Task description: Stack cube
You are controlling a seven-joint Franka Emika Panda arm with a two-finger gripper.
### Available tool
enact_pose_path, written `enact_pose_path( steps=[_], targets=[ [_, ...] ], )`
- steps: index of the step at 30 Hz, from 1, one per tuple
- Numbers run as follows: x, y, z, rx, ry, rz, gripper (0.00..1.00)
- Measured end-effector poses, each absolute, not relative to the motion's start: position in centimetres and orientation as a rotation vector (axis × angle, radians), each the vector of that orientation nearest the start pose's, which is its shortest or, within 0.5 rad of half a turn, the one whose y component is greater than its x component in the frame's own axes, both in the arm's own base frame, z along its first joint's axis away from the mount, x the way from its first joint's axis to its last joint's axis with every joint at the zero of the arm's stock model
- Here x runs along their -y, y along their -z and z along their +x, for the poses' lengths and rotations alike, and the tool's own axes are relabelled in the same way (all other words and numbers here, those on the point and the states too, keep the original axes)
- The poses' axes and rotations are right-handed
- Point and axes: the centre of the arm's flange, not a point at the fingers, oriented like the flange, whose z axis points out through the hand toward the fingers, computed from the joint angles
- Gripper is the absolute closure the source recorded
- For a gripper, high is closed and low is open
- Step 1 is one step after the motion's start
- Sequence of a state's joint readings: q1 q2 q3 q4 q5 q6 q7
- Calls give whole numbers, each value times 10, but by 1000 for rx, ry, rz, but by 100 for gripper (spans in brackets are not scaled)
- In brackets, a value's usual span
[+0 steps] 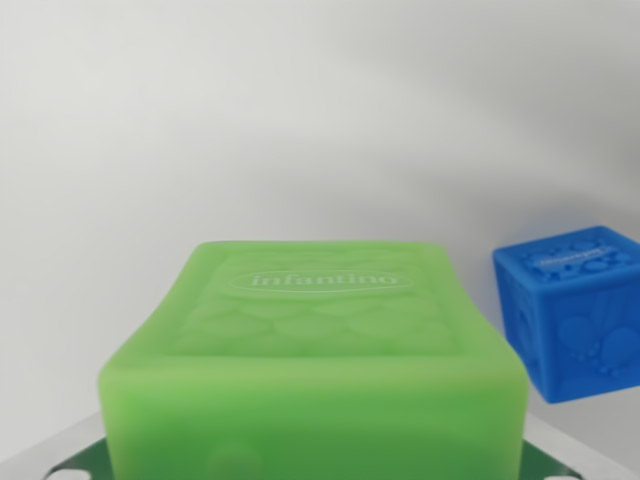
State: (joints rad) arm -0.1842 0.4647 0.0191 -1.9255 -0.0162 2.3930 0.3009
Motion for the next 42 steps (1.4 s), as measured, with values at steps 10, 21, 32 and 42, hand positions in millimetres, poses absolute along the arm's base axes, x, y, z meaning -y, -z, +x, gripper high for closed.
enact_pose_path(
  steps=[10,21,32,42],
  targets=[
    [123,-249,619,-633,5,-3080,100],
    [145,-249,622,-547,4,-3096,100],
    [165,-250,624,-467,4,-3109,100],
    [184,-251,626,-389,5,-3120,100]
  ],
)
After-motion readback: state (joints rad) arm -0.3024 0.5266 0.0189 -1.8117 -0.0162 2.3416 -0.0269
